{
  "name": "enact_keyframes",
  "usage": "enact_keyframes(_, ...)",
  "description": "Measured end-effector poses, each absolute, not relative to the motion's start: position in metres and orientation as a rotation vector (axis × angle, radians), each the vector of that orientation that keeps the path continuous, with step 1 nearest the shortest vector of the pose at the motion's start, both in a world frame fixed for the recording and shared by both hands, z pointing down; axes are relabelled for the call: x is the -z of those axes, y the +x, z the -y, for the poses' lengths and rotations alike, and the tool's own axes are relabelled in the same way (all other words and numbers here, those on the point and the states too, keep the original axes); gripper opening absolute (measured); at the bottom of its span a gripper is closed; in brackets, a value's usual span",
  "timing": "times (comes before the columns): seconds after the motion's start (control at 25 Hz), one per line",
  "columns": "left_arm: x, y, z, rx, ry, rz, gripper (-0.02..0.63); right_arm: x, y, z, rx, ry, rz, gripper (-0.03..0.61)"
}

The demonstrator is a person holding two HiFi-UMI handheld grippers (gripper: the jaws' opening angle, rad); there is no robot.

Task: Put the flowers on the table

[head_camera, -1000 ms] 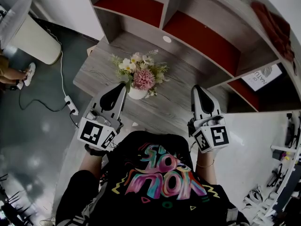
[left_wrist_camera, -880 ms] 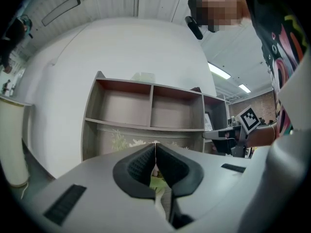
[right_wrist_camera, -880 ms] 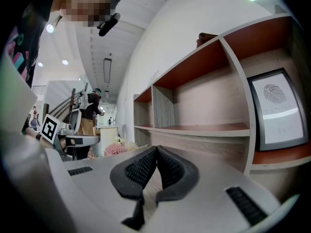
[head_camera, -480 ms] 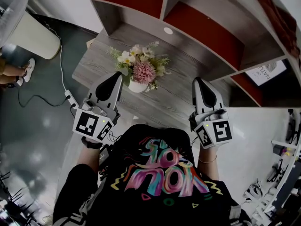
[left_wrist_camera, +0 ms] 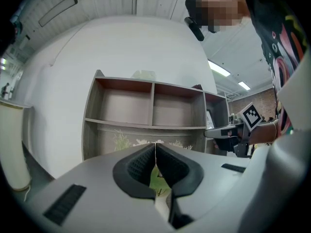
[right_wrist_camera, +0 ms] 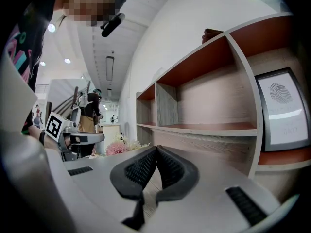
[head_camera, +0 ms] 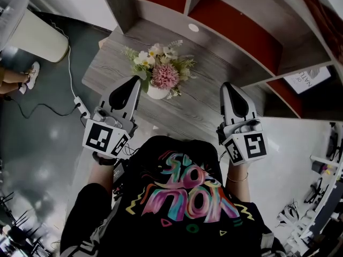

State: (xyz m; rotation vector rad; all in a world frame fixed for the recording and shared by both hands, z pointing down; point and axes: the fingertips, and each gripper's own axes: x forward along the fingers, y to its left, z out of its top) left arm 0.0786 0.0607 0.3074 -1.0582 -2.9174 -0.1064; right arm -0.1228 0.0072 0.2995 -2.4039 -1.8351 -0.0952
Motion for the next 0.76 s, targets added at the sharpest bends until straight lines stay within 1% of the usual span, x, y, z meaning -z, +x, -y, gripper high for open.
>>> enact_keyframes(0.76, -0.3129, 0.0727, -0.0587, 0.084, -1.042, 2.895, 0.026, -0.3040, -0.1272, -0.0059, 0.086, -2.396, 1.828, 0.014)
